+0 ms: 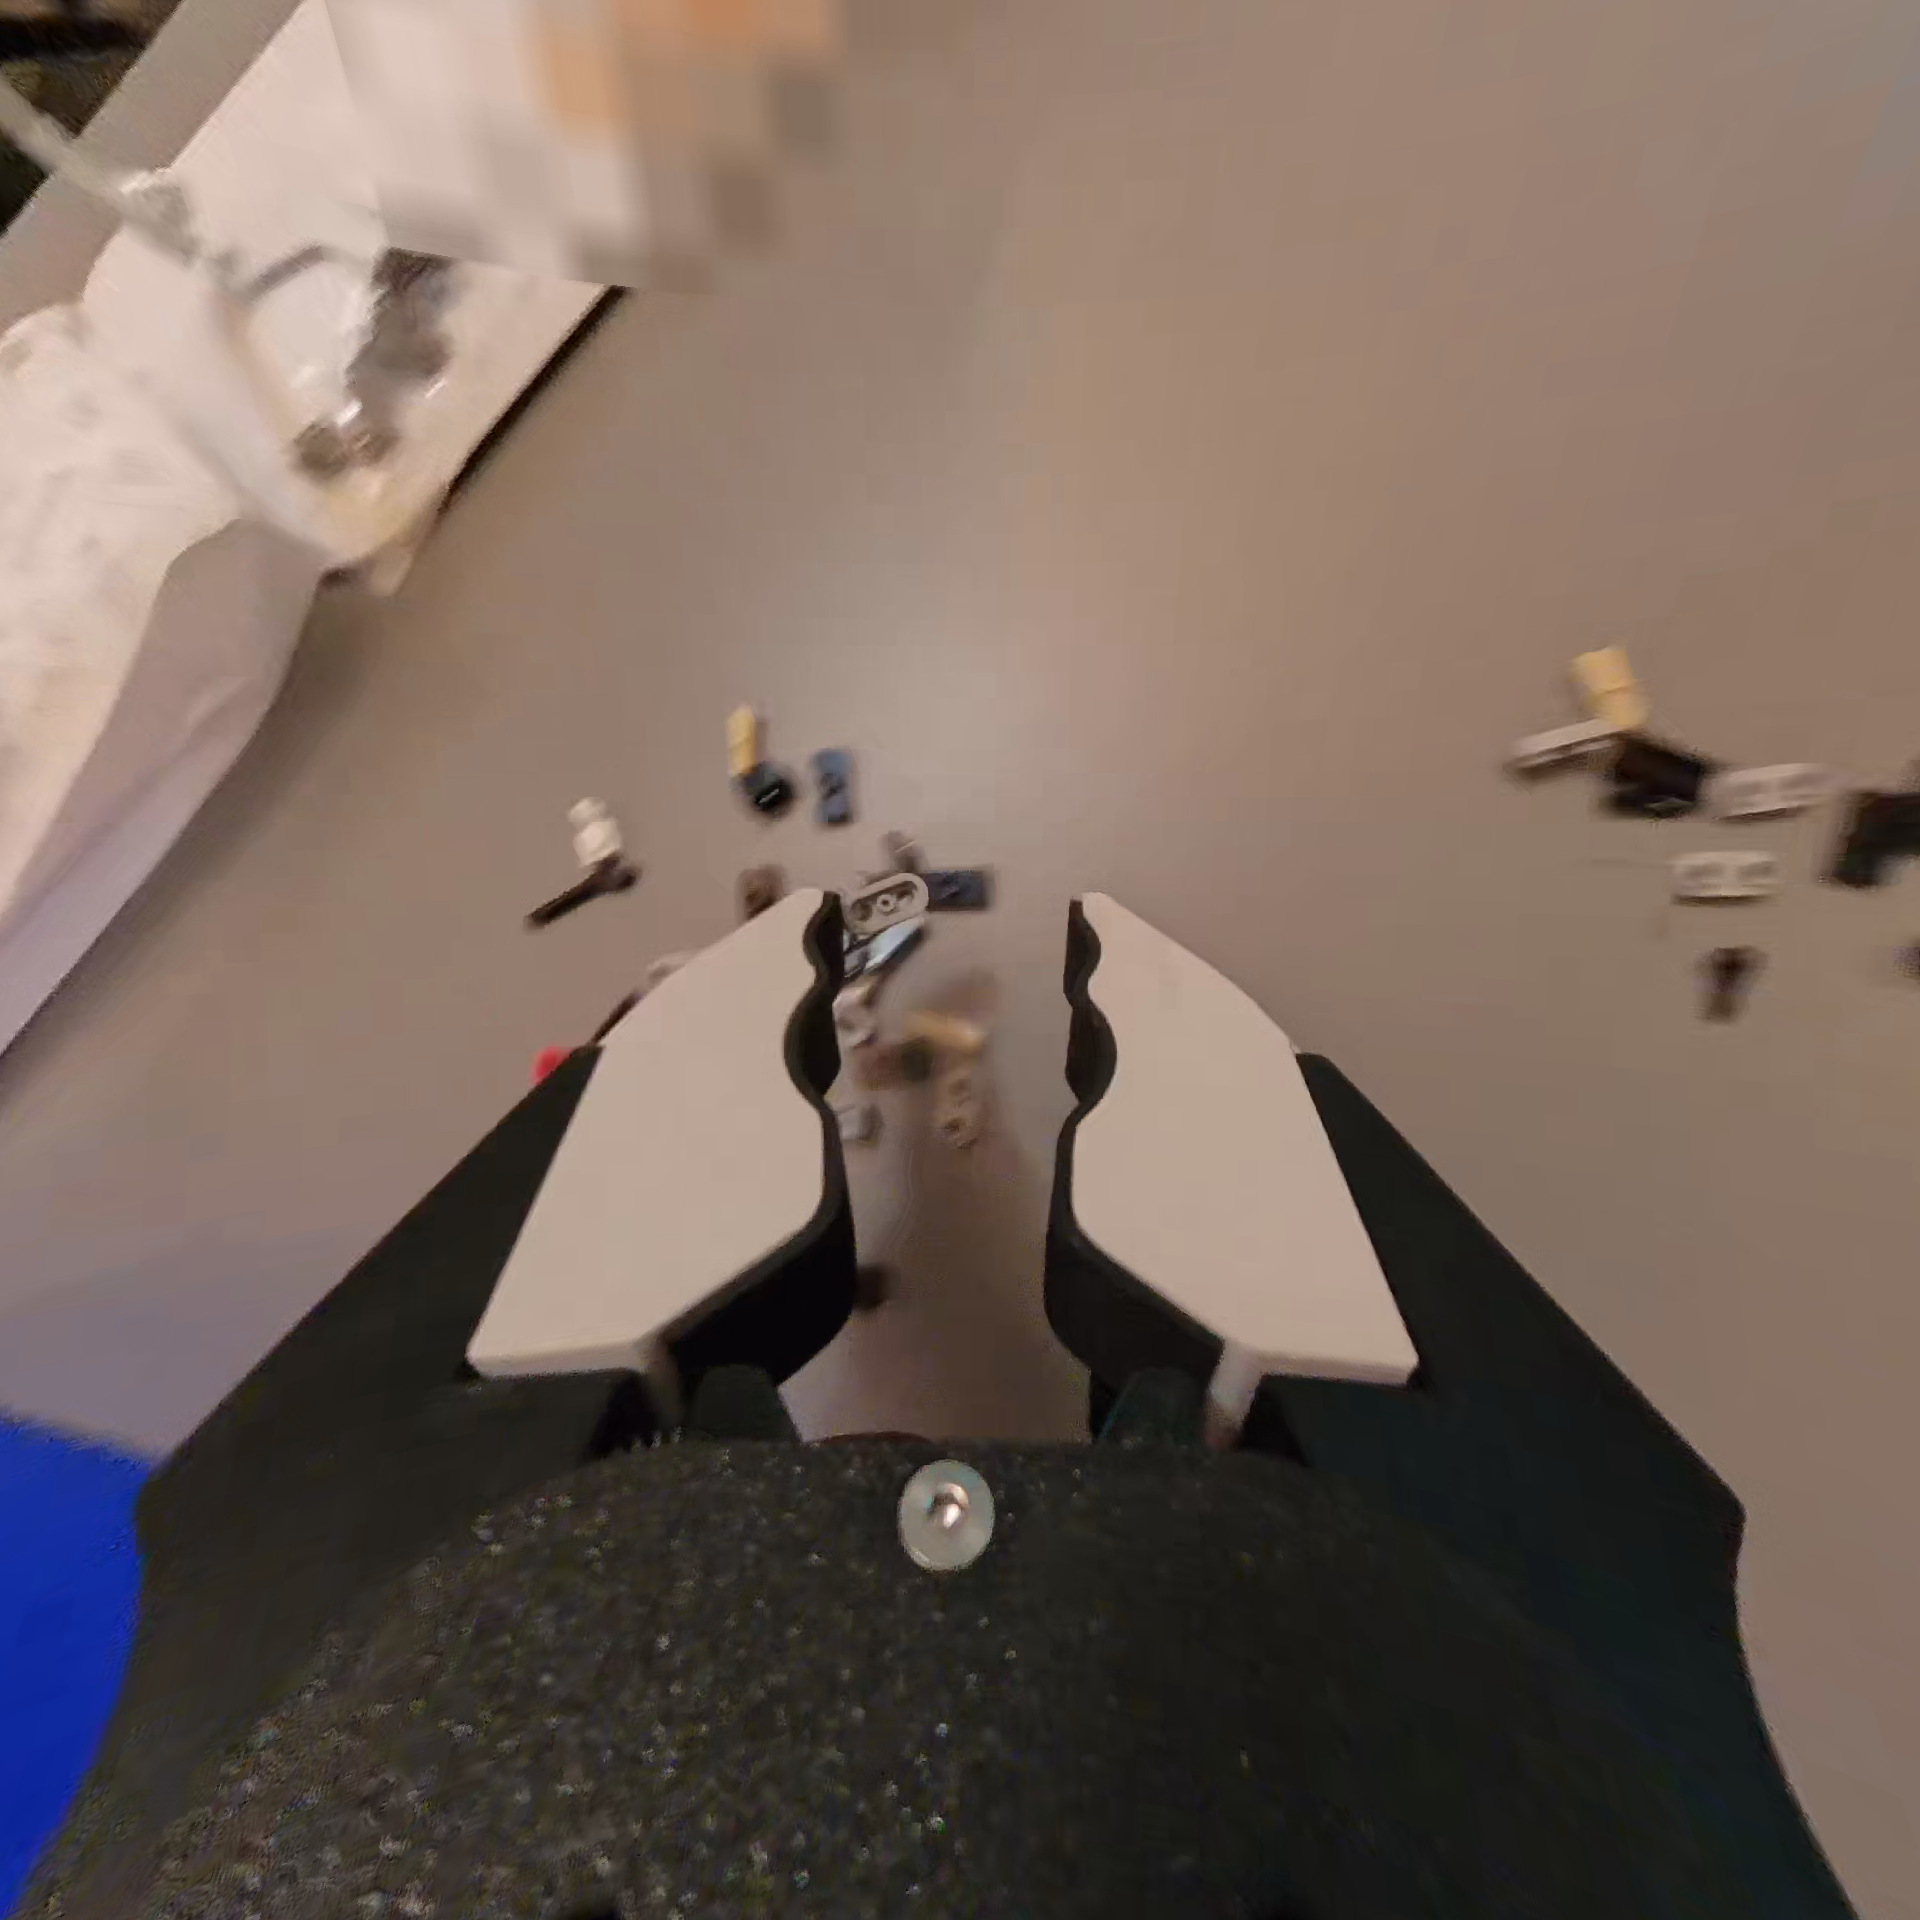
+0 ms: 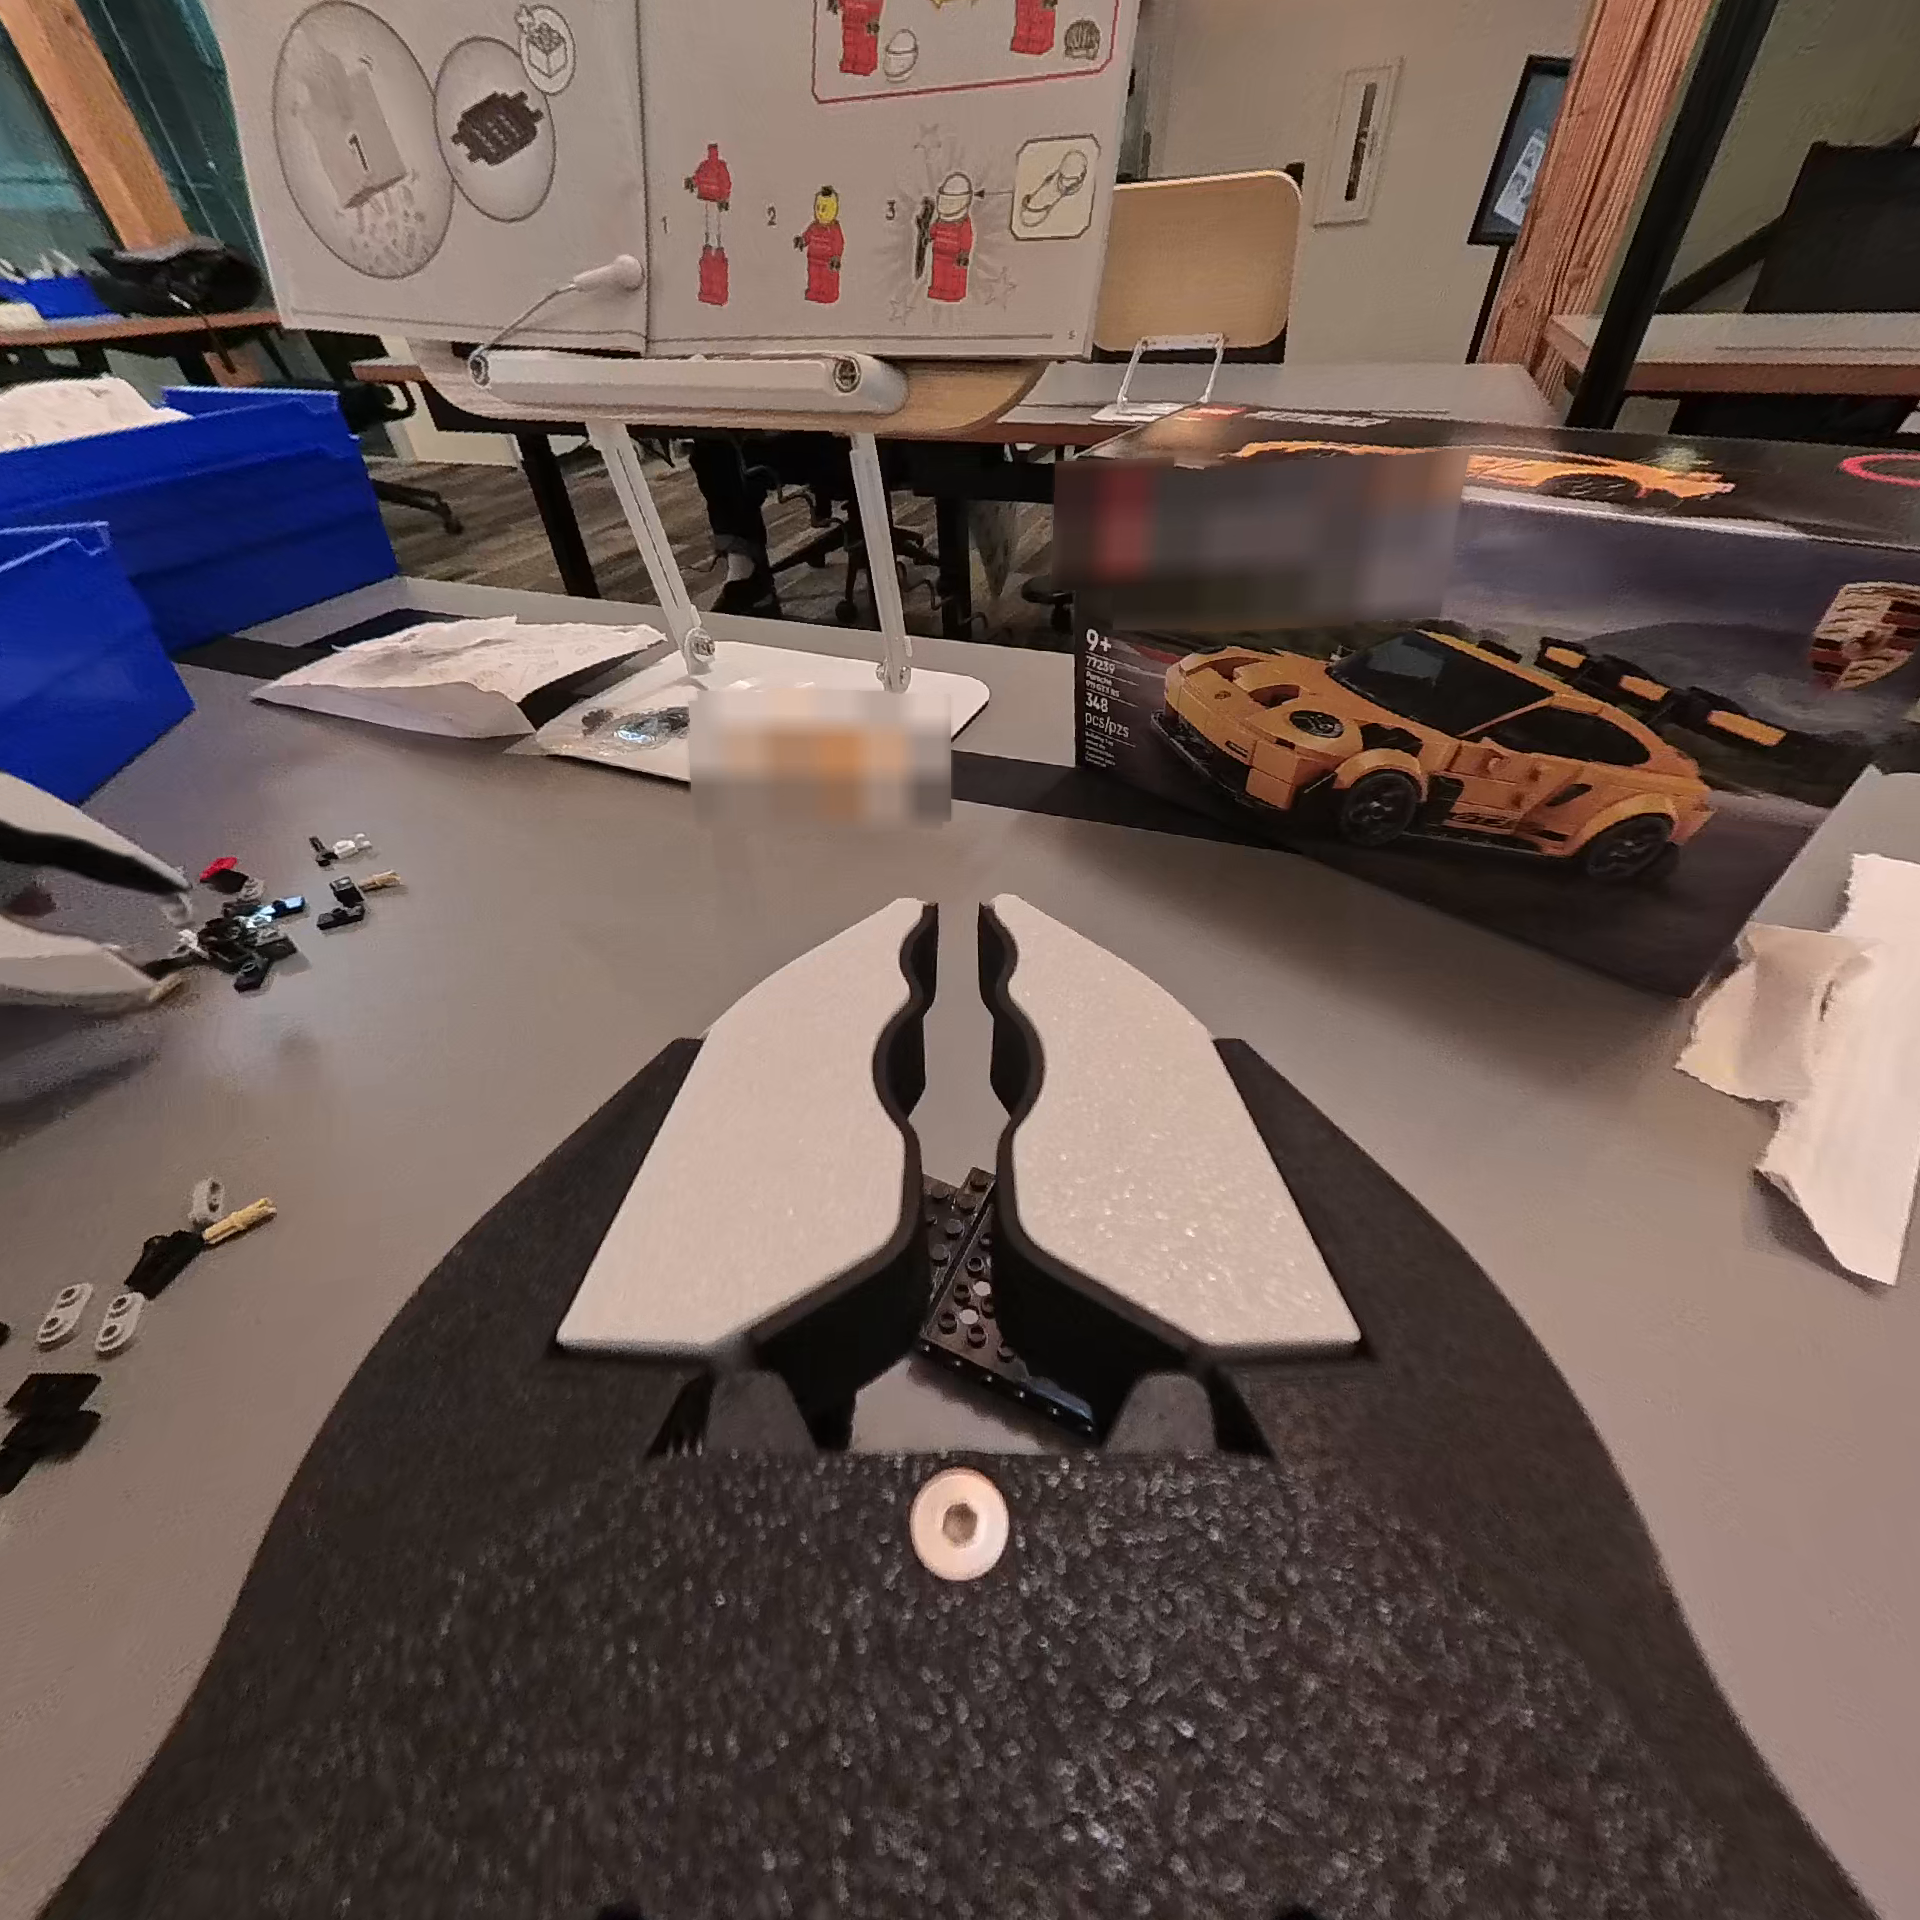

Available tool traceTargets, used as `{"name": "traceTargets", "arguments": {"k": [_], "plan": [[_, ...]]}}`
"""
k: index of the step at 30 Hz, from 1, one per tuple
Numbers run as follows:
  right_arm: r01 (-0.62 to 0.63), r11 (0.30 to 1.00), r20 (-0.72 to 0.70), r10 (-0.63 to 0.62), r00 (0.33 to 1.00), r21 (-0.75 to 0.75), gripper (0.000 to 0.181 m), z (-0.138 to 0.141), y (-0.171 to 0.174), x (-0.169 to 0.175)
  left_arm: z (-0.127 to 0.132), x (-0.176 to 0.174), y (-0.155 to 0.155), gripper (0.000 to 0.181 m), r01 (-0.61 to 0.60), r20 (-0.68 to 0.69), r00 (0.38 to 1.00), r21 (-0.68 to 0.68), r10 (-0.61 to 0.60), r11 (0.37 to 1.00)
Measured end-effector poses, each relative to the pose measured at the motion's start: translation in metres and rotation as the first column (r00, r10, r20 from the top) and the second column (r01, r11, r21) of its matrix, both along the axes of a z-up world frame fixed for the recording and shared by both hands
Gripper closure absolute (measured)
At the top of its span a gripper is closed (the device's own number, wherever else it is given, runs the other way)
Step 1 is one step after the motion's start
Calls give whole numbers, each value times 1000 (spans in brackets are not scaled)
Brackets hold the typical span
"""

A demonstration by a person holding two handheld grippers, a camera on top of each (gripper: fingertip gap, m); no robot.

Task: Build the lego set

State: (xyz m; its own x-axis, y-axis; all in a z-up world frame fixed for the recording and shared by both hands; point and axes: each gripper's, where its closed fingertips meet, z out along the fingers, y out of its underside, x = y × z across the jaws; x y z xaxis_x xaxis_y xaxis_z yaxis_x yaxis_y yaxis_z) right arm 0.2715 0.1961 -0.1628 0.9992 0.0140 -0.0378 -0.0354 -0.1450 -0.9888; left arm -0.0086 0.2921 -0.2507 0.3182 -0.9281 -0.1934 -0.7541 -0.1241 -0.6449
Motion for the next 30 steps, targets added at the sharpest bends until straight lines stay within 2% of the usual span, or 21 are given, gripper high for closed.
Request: {"name": "traceTargets", "arguments": {"k": [5,10,13,16,17,23,24,30], "plan": [[8,1000,-3,-8,1000,1,174,0,0,2,1,46,-69,143,244,110,968,-179,-227,953],[7,1000,-3,-7,1000,3,174,1,-1,2,-14,63,-97,142,302,84,953,-228,-290,926],[4,1000,-4,-4,1000,2,174,1,-1,2,-21,68,-102,145,316,69,949,-217,-308,924],[4,1000,-7,-4,1000,4,174,1,-1,3,-24,65,-98,157,303,52,953,-211,-299,929],[3,1000,-8,-3,1000,4,174,1,-1,3,-24,64,-97,167,304,55,953,-214,-299,928],[-2,1000,-7,2,1000,0,174,0,0,1,-23,54,-78,170,250,44,968,-185,-246,950],[-2,1000,-7,2,1000,0,174,0,0,1,-23,49,-71,180,229,36,973,-172,-226,958],[-4,1000,-8,4,1000,-1,174,0,0,1,-23,9,-15,180,50,-3,999,-111,-50,993]]}}
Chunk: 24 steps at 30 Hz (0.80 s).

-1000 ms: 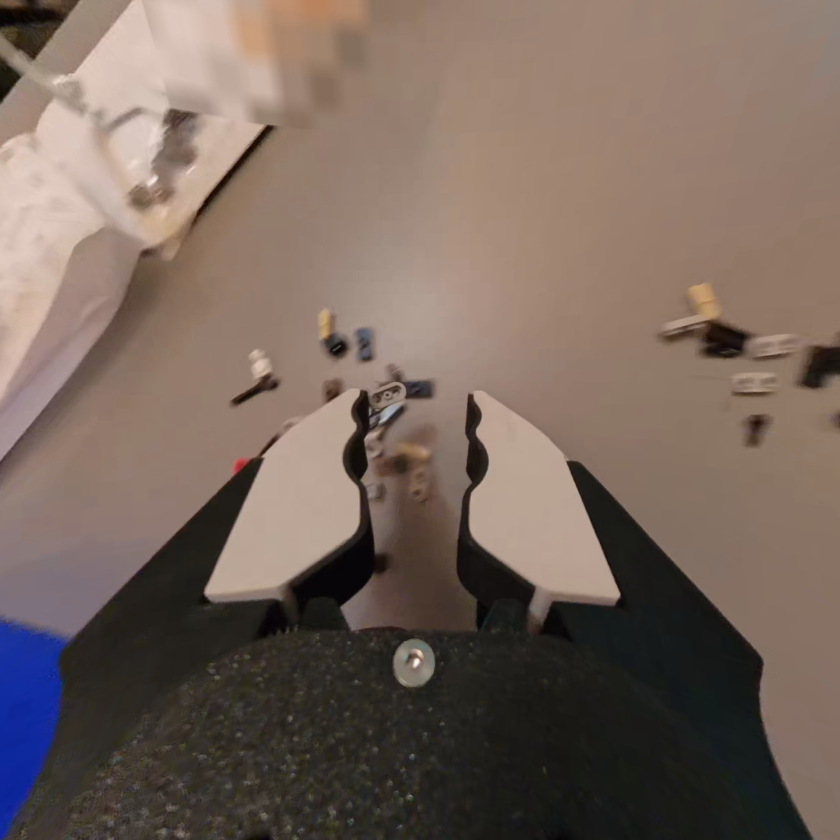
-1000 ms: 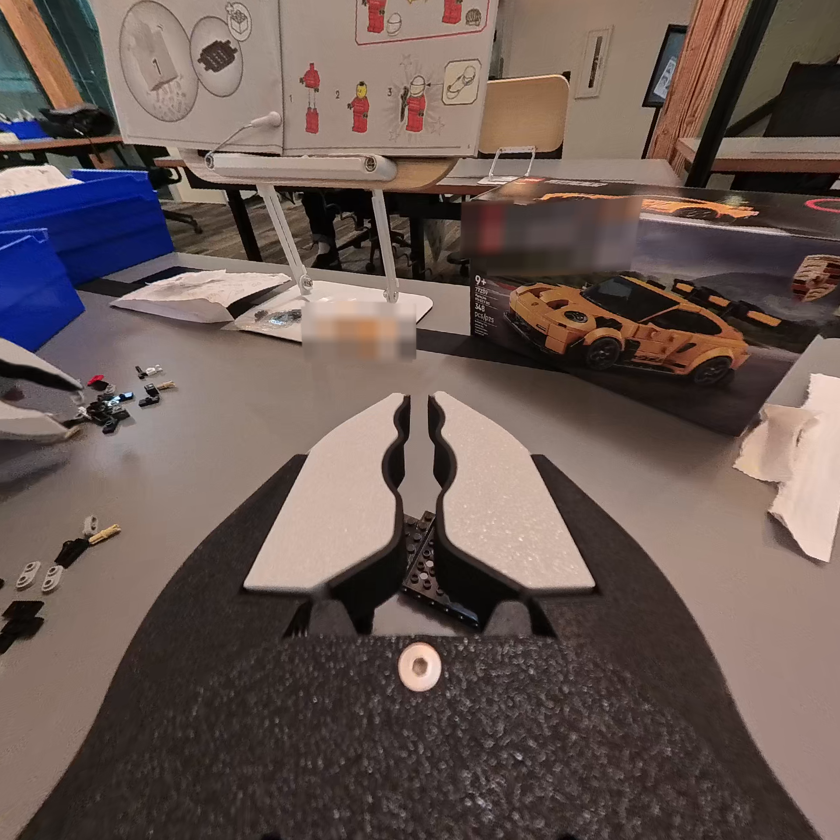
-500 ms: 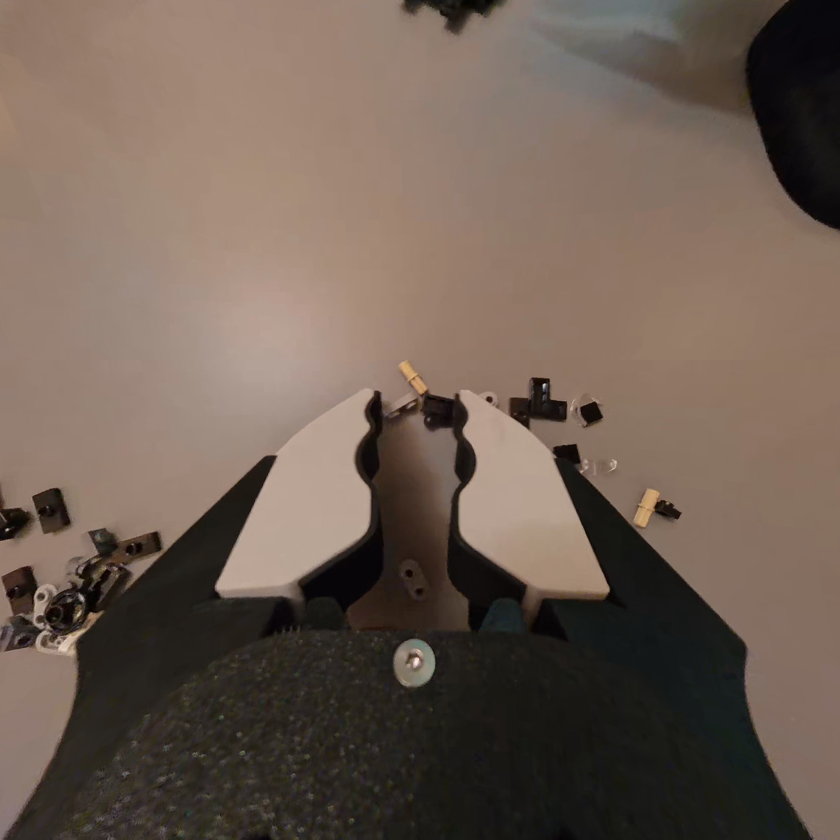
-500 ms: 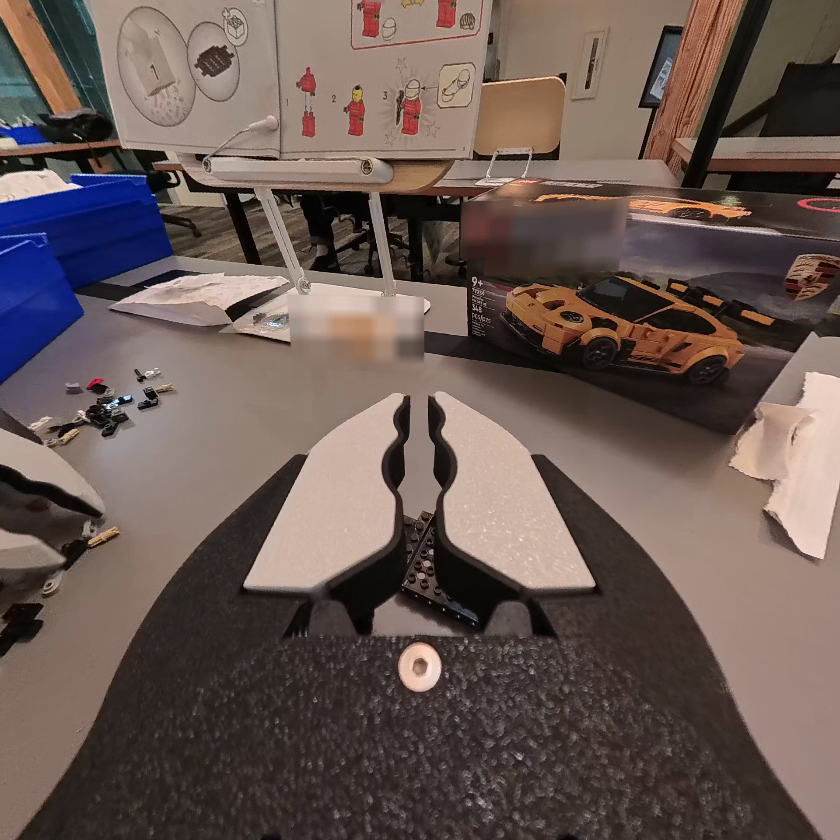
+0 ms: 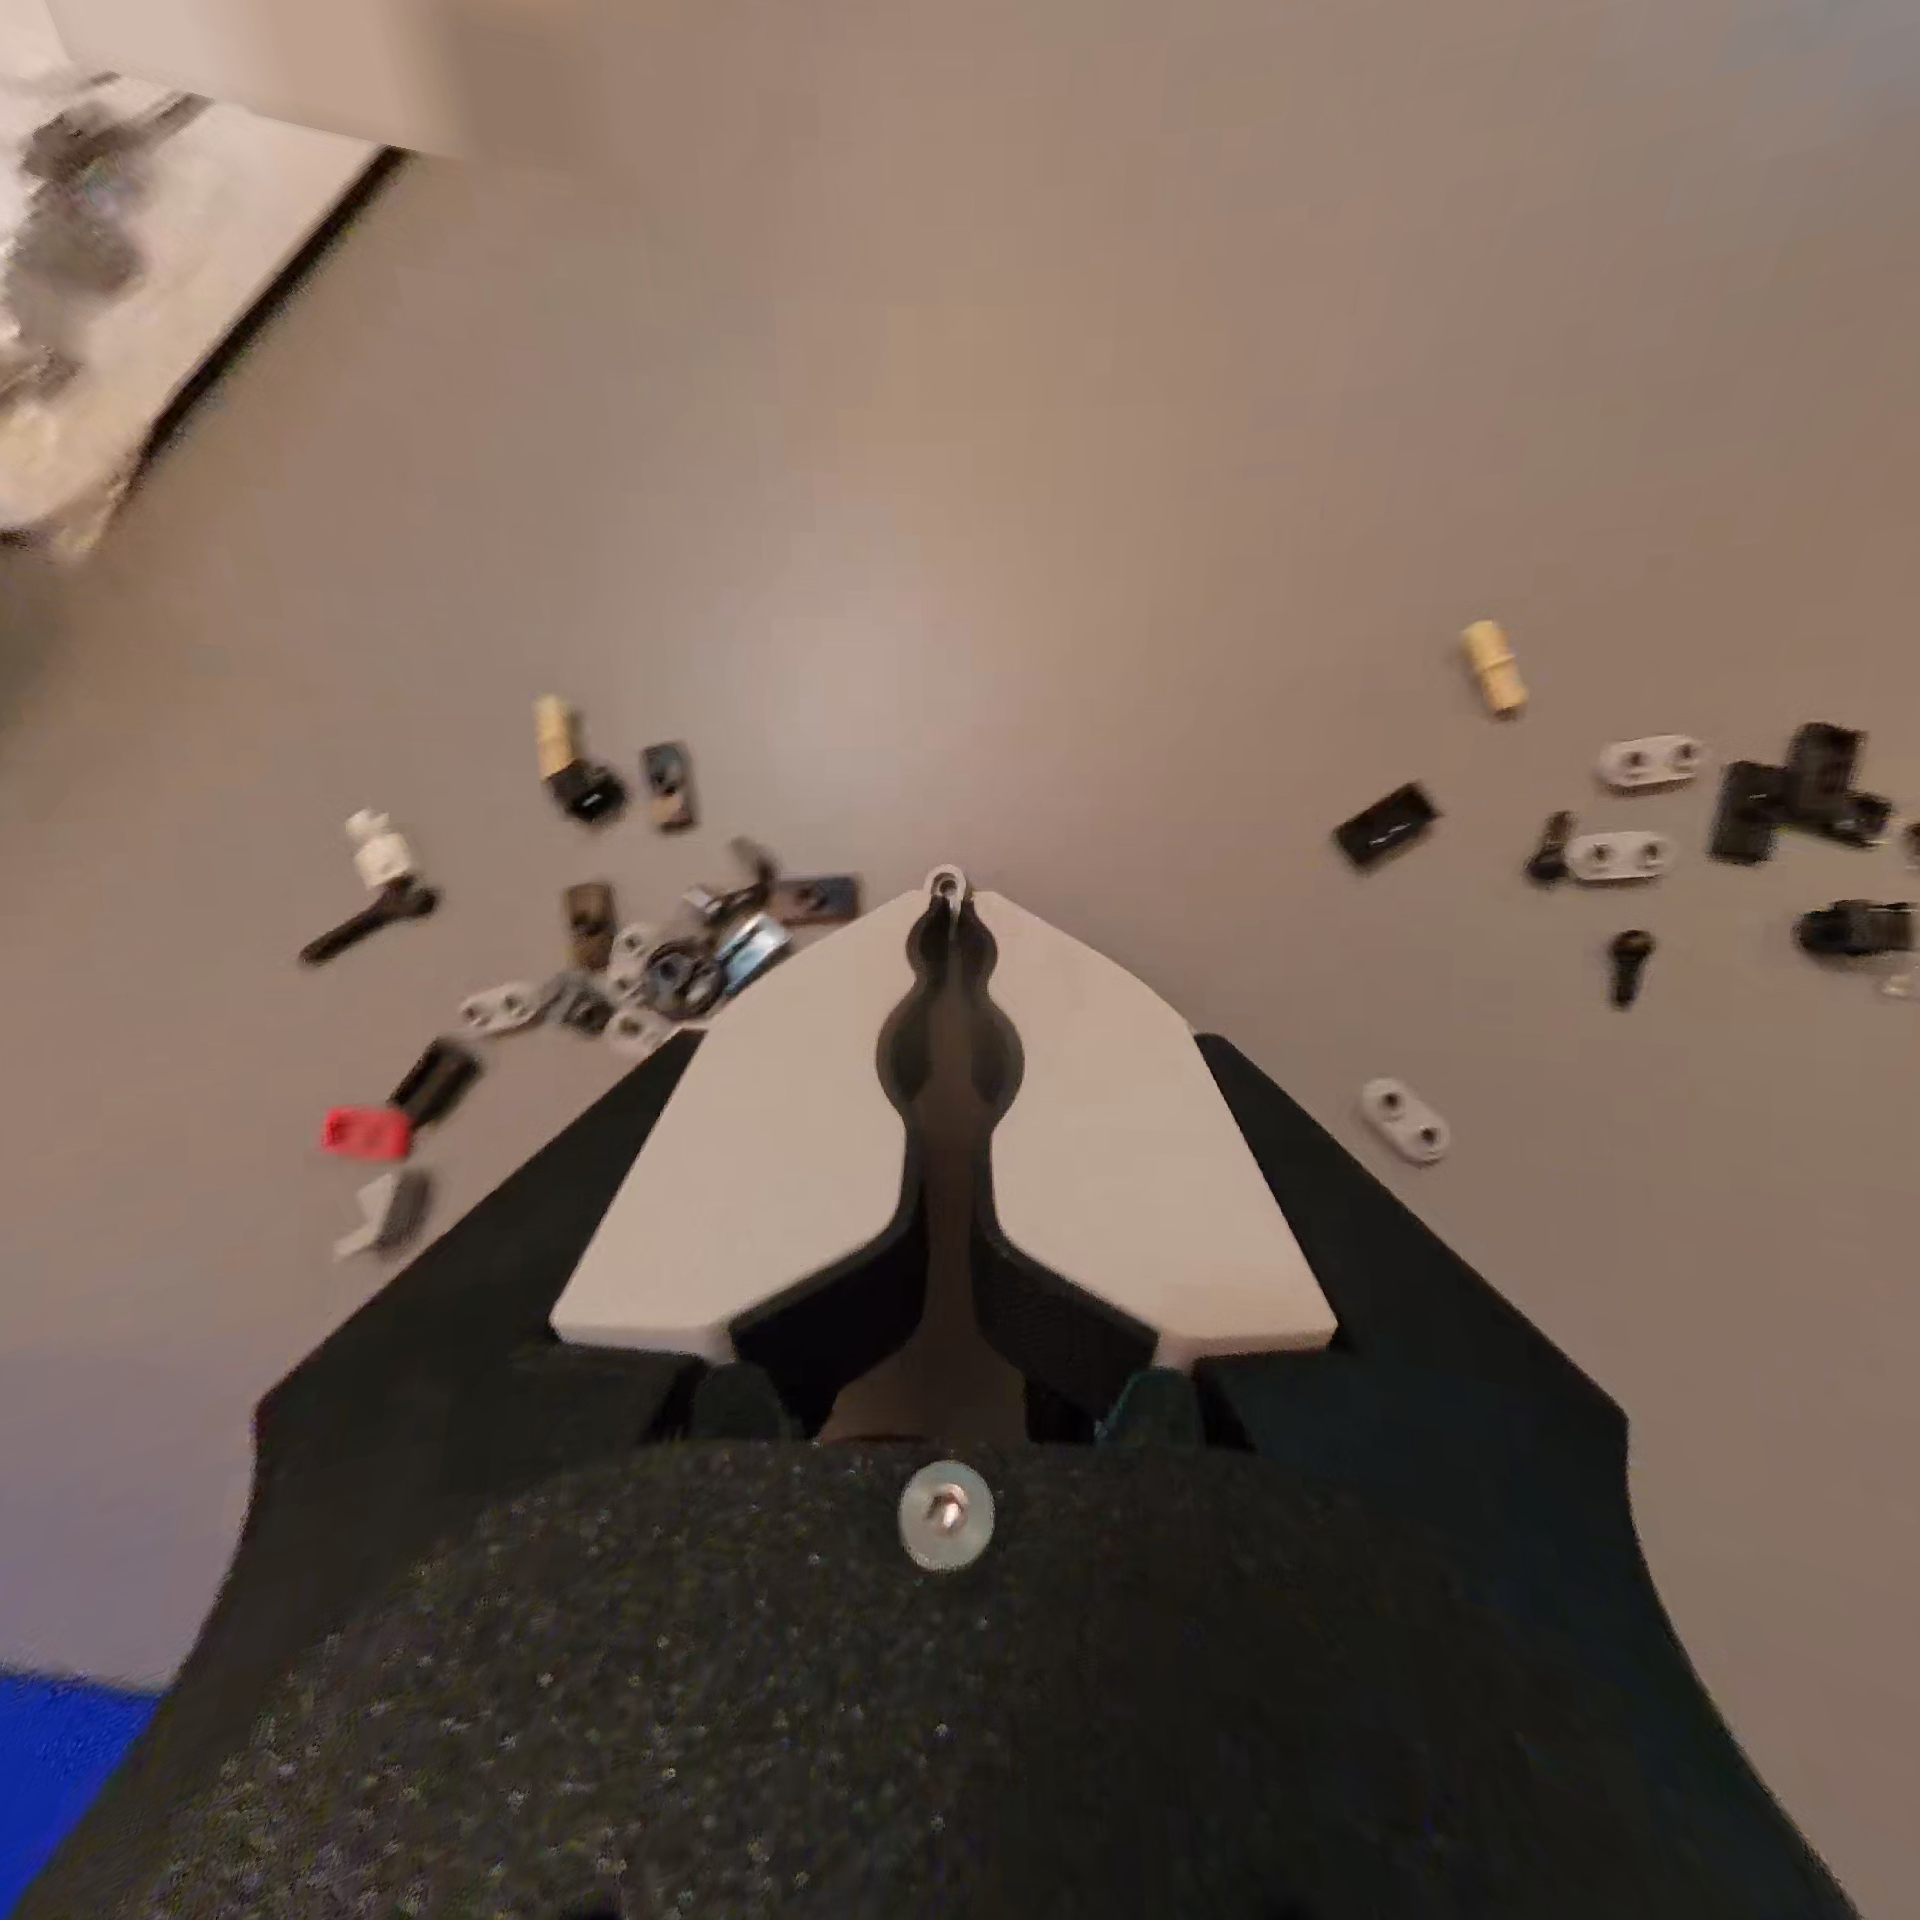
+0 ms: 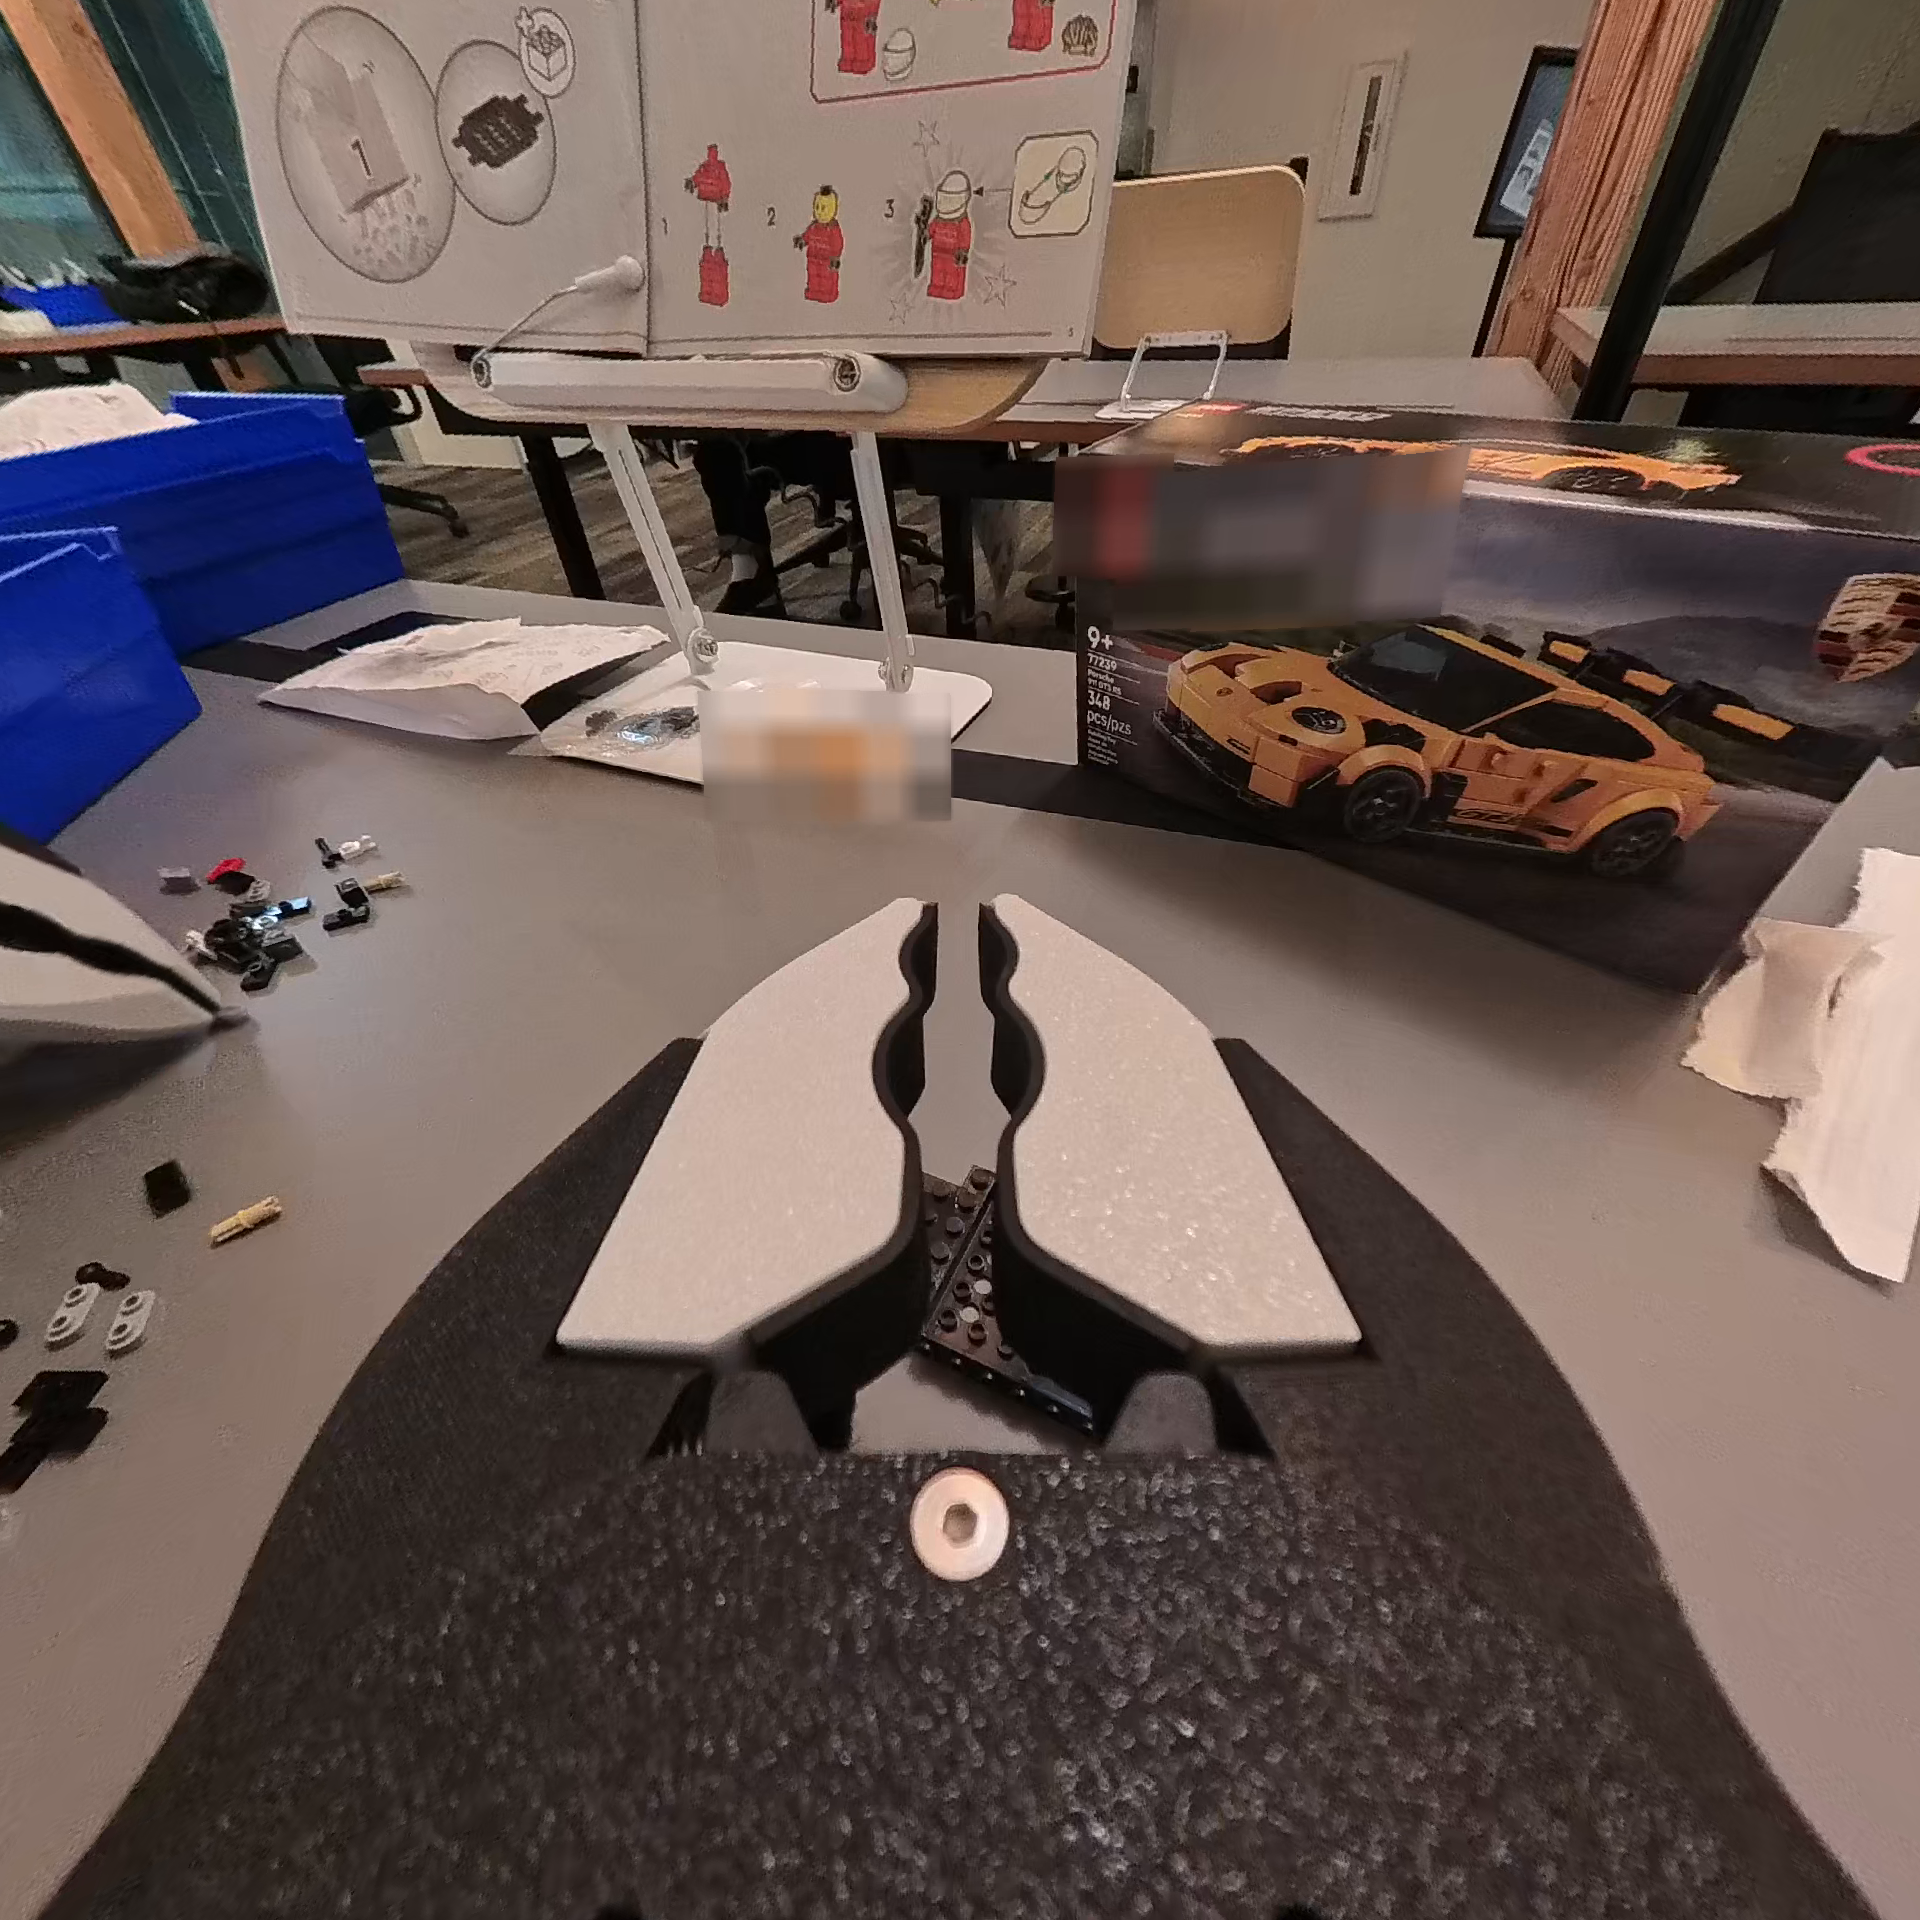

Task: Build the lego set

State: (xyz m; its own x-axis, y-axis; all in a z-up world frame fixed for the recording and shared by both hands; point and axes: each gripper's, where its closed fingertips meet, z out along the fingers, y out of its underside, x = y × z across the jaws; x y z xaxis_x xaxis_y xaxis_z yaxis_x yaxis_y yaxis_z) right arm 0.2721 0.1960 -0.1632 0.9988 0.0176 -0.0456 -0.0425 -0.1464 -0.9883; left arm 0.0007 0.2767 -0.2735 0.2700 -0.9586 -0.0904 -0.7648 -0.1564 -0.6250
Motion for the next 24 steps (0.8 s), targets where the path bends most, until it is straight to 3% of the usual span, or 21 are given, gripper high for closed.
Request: {"name": "traceTargets", "arguments": {"k": [2,8,12,15,19,24], "plan": [[-2,1000,2,2,1000,-3,174,-1,0,-1,6,-7,6,178,-21,22,1000,2,21,1000],[-3,1000,3,3,1000,-8,174,-2,1,-1,13,-18,-17,148,30,24,999,-25,-29,999],[-5,1000,4,5,1000,-13,174,-4,2,-2,15,-13,-73,159,190,93,980,-156,-177,969],[-8,1000,6,8,1000,-17,174,-5,2,-3,3,-15,-86,162,211,38,978,-142,-207,967],[-5,1000,10,5,1000,-16,174,-5,2,-3,-2,-13,-77,172,171,29,985,-118,-168,978],[-1,1000,6,1,1000,-13,174,-4,1,-2,-2,-16,-36,173,42,17,999,-36,-41,998]]}}
